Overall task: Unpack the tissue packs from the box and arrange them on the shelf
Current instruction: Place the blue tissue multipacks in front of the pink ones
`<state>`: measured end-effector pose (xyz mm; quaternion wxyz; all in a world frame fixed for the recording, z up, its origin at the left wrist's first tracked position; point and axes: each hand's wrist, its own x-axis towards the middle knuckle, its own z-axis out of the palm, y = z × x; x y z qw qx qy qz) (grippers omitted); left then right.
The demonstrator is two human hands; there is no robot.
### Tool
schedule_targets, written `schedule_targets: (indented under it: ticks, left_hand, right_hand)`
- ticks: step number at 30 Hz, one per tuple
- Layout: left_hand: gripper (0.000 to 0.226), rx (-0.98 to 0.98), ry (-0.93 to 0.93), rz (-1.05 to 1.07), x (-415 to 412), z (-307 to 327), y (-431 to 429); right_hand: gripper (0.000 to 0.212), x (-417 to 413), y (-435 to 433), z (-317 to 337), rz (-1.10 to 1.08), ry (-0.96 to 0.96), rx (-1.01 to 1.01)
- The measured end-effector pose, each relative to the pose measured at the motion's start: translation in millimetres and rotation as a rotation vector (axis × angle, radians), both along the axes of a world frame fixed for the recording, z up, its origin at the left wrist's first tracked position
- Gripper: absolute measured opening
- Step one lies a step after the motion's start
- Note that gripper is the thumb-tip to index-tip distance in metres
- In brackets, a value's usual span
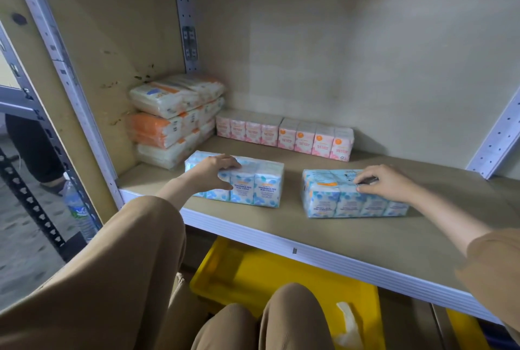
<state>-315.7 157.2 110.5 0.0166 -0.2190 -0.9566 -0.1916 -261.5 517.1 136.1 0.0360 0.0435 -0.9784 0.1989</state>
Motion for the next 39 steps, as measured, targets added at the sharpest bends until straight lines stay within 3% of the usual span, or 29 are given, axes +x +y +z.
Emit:
schedule_targets:
  ticks: [3, 6, 10, 13, 17, 19, 24, 27, 31, 35, 39]
  left_hand:
    - [0.054, 0.023, -0.014, 0.001, -1.8, 1.9, -0.4]
    - [0.053, 0.033, -0.018, 0.007, -3.1, 0.7, 1.4]
    - [0.052, 0.043, -0.023, 0.014, -3.2, -2.1, 1.1]
    - [0.052, 0.047, -0.02, 0.013, -3.3, -4.2, 0.6]
    - [0.051, 0.057, -0.001, 0.014, -3.2, -7.6, 0.4]
    - [0.05, 0.061, 0.007, 0.014, -3.8, -9.1, 0.5]
    - [0.05, 0.054, 0.016, 0.02, -5.5, -10.3, 1.2]
    - [0.049, 0.062, 0.012, 0.023, -4.9, -10.4, 1.3]
    - [0.049, 0.054, 0.012, 0.021, -4.4, -10.7, 0.5]
    - [0.049, 0.051, 0.016, 0.027, -4.8, -10.8, 1.8]
    - [0.049, 0.035, 0.036, 0.023, -4.2, -10.2, 2.2]
  right_hand:
    - [0.018, 1.9, -12.4, 5.7, -0.007, 0.04, -0.012]
    - [0.04, 0.3, -36.7, 12.2, 0.094, 0.074, -0.014]
    - [0.077, -3.0, -74.0, 5.1, 0.325, -0.1, 0.364]
    - [0.067, -5.9, -86.4, -5.5, 0.368, -0.107, 0.649]
    - [0.045, -9.6, -82.3, -7.4, 0.344, 0.038, 0.717]
    - [0.04, -12.2, -74.0, 0.3, 0.297, 0.117, 0.583]
    - [0.032, -13.9, -42.5, 50.2, 0.032, 0.548, -0.134]
    - [0.034, -14.5, -27.1, 62.2, -0.151, 0.688, -0.484]
    - [0.039, -17.1, -17.8, 36.1, -0.401, 0.745, -0.817]
    - [0.039, -9.7, -6.2, 13.2, -0.496, 0.743, -1.04]
    - [0.016, 1.0, 27.3, -2.0, -0.466, 0.568, -1.12]
